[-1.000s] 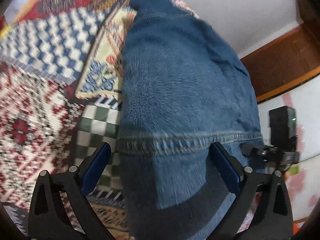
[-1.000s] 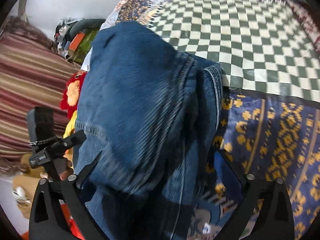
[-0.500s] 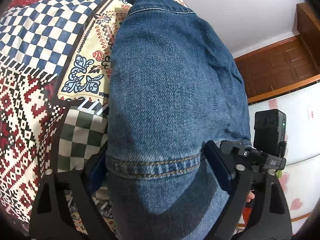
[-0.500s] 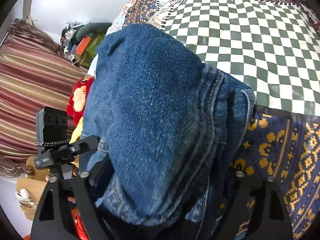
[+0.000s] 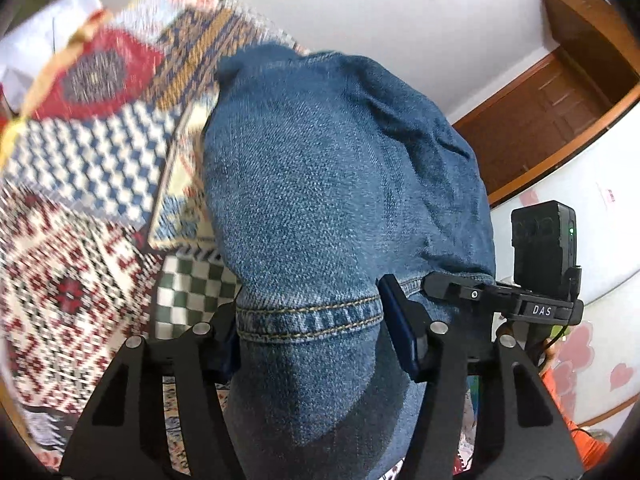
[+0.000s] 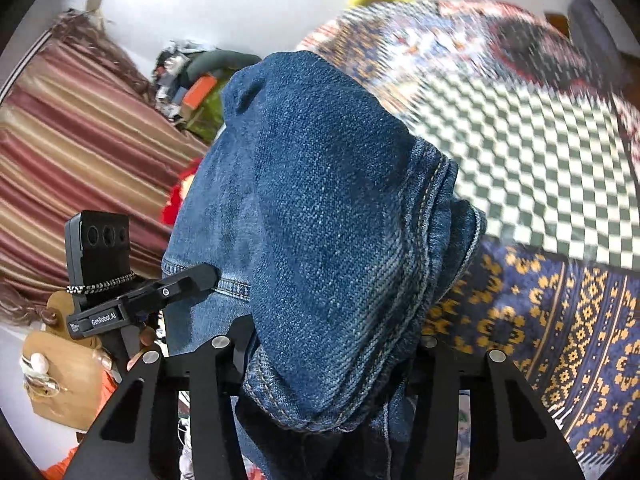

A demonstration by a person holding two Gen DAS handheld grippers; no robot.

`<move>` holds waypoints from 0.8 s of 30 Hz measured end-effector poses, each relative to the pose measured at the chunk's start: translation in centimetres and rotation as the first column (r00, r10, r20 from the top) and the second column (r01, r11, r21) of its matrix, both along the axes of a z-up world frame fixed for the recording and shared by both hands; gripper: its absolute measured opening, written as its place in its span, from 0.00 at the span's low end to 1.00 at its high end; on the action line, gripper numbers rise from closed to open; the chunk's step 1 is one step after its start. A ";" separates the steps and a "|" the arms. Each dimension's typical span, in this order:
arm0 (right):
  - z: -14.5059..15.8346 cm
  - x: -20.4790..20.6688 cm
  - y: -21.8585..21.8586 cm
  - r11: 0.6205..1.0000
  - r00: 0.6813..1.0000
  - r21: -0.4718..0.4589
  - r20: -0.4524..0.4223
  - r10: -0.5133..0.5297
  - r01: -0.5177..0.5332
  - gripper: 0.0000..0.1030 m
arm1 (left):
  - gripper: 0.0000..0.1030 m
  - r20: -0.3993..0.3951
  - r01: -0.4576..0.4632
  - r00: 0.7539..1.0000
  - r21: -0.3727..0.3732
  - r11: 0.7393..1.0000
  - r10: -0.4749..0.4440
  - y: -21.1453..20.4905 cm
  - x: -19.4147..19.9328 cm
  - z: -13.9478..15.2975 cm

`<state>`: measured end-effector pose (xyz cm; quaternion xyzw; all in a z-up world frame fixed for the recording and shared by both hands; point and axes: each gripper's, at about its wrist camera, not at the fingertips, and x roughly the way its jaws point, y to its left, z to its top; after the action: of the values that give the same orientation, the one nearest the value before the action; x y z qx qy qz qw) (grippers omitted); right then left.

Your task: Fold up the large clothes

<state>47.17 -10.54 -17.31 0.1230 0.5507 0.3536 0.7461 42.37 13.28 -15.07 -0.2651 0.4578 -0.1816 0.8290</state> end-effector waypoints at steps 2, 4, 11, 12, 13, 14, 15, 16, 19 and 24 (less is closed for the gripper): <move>2.4 -0.8 1.5 1.000 0.999 0.007 0.043 0.017 -0.017 0.45 | 0.58 0.042 -0.018 0.999 0.013 1.000 0.018 1.2 -1.3 2.2; 4.3 -1.5 2.8 0.999 0.996 0.014 0.078 0.034 -0.035 0.45 | 0.58 0.070 -0.035 0.997 0.020 0.999 0.034 2.6 -2.4 3.8; 7.6 -3.5 9.1 0.994 0.987 0.041 0.127 0.094 -0.100 0.45 | 0.58 0.129 -0.125 0.985 0.057 0.990 0.117 8.1 -7.0 7.5; 7.5 -3.8 10.0 0.993 0.987 0.041 0.125 0.104 -0.110 0.45 | 0.58 0.125 -0.136 0.984 0.057 0.989 0.128 8.9 -7.3 7.3; 7.4 -4.0 11.0 0.992 0.986 0.039 0.121 0.114 -0.120 0.45 | 0.58 0.117 -0.150 0.983 0.055 0.987 0.142 9.8 -7.7 7.1; 6.9 -4.3 12.4 0.990 0.985 0.035 0.110 0.130 -0.134 0.45 | 0.58 0.105 -0.165 0.982 0.053 0.985 0.159 10.7 -7.8 6.3; 6.4 -4.5 13.0 0.989 0.985 0.033 0.103 0.137 -0.141 0.45 | 0.58 0.090 -0.180 0.980 0.049 0.982 0.175 11.6 -8.3 5.6; 5.7 -4.7 13.9 0.988 0.985 0.029 0.087 0.146 -0.149 0.45 | 0.58 0.078 -0.190 0.979 0.047 0.981 0.186 11.9 -8.6 5.1; 2.6 -5.2 16.8 0.984 0.984 0.009 0.021 0.177 -0.177 0.45 | 0.58 0.016 -0.225 0.974 0.036 0.974 0.225 13.9 -9.5 2.4; -3.4 -4.9 20.0 0.976 0.972 -0.038 -0.102 0.212 -0.216 0.45 | 0.58 -0.104 -0.262 0.959 0.011 0.965 0.262 16.5 -10.1 -4.2</move>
<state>42.23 9.50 -20.72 0.0618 0.6048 0.4121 0.6787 32.26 29.75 -19.23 -0.3338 0.4613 -0.0567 0.8201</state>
